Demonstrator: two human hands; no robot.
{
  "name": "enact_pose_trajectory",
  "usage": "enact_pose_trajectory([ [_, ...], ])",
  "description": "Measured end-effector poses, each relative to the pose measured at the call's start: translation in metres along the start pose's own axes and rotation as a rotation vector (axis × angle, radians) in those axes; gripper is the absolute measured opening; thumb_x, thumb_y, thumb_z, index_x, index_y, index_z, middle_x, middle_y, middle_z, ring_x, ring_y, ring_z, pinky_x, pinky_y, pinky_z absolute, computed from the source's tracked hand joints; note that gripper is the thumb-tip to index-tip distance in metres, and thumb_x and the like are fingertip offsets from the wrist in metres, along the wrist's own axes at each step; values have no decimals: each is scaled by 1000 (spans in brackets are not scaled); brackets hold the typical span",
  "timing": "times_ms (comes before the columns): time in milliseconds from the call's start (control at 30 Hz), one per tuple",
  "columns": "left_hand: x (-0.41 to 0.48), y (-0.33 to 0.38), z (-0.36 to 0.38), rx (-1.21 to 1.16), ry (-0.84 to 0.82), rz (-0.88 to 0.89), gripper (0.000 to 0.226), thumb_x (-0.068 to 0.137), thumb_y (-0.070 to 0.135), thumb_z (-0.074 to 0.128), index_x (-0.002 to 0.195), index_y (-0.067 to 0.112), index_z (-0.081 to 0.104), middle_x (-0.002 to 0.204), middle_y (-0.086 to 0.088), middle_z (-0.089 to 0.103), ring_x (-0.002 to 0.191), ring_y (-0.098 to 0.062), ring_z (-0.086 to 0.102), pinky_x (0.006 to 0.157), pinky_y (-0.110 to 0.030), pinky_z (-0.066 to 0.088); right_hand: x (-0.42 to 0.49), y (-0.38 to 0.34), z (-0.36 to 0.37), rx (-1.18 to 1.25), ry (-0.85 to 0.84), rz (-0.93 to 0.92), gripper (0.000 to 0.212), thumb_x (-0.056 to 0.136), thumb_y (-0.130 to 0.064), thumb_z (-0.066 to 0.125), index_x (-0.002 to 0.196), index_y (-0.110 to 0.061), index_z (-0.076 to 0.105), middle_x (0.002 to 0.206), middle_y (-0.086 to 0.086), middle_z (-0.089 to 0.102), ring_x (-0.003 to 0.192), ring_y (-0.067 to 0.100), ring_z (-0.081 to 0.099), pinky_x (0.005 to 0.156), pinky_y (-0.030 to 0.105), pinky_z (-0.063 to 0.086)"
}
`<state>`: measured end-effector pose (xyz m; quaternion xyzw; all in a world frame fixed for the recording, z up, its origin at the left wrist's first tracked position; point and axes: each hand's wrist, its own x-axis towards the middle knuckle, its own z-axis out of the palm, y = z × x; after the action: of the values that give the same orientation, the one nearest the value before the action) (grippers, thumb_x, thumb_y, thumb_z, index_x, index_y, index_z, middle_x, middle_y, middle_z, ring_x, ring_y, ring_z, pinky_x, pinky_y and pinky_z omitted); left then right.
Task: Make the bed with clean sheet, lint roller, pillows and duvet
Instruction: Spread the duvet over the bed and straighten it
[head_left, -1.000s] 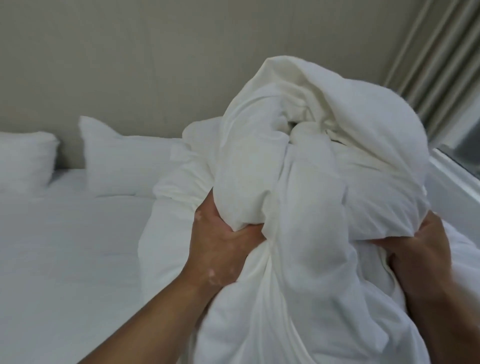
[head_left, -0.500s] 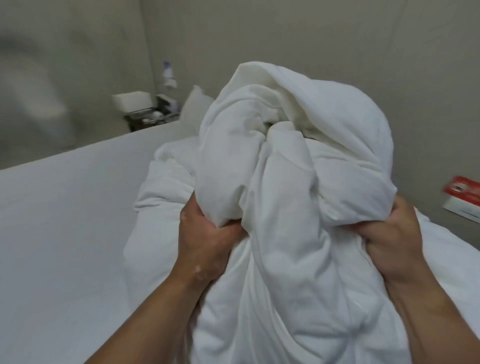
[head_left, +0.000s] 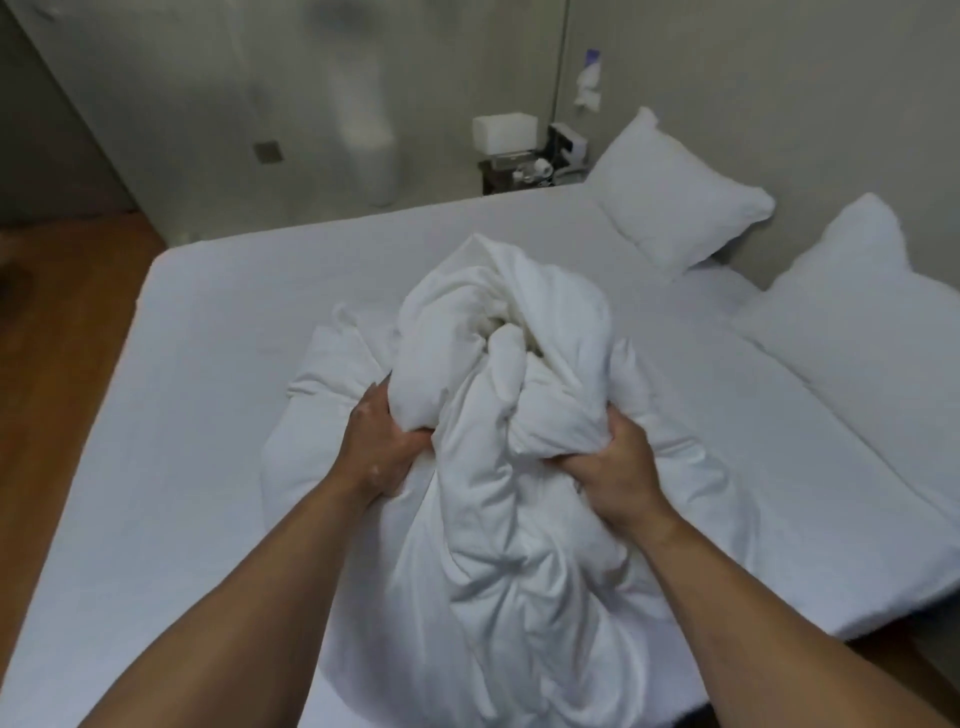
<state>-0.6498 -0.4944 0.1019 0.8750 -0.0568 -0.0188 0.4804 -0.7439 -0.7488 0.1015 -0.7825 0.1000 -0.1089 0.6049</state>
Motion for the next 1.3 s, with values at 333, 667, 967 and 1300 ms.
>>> enact_pose_trajectory([
  [333,-64,-145,34,437,-339,-395,117,56,76,49,157,31,11,149,-12,28,133,-37,38,105,-43,41,-21,110,6,-375,-512,365,104,48,-63,92,135,-37,43,126,-23,59,113,-8,57,95,15,47],
  [667,-10,-79,66,653,-31,-112,58,76,43,65,130,22,62,107,-16,58,97,-40,61,78,-45,47,100,103,-136,-507,53,304,23,82,-30,79,102,-24,71,99,2,72,93,25,67,82,37,52],
  [967,135,87,55,719,121,170,69,65,18,88,130,13,64,122,-26,63,111,-47,60,95,-48,50,280,46,-257,-350,322,98,22,82,-27,76,101,-17,71,97,2,69,91,22,63,79,32,48],
  [1300,265,232,138,665,428,471,49,81,11,66,127,28,62,113,-17,52,100,-44,54,89,-44,48,420,-29,-440,-479,740,-139,50,69,-52,69,102,-15,67,101,4,72,90,21,66,83,38,52],
])
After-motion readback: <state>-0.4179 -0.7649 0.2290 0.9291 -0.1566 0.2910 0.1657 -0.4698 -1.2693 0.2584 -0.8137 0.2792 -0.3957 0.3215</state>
